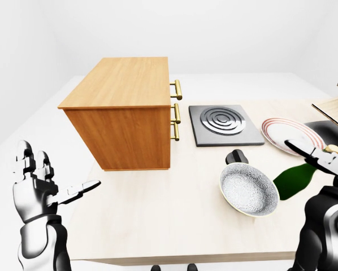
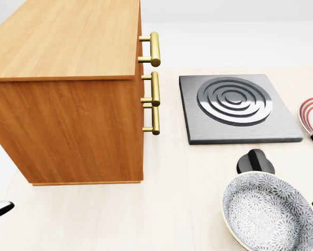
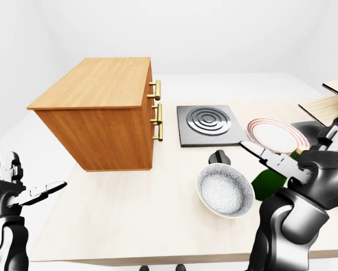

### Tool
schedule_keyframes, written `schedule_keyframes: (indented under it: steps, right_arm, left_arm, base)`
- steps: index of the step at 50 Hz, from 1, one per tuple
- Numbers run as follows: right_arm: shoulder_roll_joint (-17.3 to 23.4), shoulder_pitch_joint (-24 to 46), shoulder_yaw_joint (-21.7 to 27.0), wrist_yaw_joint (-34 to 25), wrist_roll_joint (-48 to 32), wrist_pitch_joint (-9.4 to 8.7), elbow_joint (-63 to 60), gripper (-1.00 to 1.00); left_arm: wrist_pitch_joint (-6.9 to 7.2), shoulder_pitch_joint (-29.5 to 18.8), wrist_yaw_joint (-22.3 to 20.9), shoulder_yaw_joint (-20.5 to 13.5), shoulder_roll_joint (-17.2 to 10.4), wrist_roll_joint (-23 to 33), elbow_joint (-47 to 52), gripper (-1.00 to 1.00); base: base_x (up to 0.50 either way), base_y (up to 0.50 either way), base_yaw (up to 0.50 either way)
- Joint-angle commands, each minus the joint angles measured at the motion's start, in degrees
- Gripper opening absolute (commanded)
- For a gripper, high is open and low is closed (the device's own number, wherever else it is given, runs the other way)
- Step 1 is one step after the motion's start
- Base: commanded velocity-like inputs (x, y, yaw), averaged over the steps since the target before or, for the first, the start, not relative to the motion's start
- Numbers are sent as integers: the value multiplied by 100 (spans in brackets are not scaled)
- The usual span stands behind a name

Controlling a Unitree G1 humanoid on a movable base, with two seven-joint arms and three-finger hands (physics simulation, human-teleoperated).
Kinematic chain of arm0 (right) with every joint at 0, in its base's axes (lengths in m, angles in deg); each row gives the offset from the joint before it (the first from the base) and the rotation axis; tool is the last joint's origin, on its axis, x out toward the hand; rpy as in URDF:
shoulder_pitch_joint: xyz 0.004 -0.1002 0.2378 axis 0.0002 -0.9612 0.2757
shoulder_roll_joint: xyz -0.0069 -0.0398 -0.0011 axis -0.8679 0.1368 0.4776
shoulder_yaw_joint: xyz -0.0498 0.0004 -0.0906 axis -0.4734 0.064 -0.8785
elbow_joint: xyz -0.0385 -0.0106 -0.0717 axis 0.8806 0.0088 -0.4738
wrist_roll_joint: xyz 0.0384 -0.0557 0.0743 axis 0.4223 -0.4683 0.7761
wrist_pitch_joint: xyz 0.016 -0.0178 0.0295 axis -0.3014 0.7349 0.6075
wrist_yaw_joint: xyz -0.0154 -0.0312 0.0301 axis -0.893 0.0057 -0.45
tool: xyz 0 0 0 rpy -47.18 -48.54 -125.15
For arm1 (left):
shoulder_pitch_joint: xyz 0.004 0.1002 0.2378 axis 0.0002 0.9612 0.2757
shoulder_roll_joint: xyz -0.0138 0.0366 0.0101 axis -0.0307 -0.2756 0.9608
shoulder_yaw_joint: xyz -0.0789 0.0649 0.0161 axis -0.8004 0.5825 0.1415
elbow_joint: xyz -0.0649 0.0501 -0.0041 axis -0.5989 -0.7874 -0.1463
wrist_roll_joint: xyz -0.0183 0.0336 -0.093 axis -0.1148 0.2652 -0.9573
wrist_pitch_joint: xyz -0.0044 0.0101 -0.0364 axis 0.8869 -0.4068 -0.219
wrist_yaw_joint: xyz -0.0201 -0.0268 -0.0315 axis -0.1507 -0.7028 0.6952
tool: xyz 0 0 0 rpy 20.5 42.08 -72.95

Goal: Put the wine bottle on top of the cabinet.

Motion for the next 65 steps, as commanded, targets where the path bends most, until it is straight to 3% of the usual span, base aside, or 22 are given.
schedule_keyframes:
  steps: [1, 23, 39, 53, 65]
  right_arm:
    - [70, -31, 379, 284, 295, 0, 93, 100]
    - [143, -148, 650, 1006, 501, 0, 946, 100]
    - [144, -142, 652, 1006, 409, 0, 1309, 100]
    - [434, 73, 826, 1006, 258, 0, 1477, 100]
    - [553, 128, 1005, 647, -264, 0, 1469, 100]
  left_arm:
    - [0, 3, -1, -7, -2, -2, -3, 100]
    - [0, 19, -21, -37, 9, -28, 35, 100]
    - [0, 17, -16, -14, 9, -17, -15, 100]
    - [0, 16, 1, 3, 7, -6, -71, 100]
    - [0, 35, -13, -13, 13, 7, -65, 100]
  base:
    - [0, 0, 0]
    - [0, 0, 0]
    - [0, 0, 0]
    - [0, 0, 0]
    - [0, 0, 0]
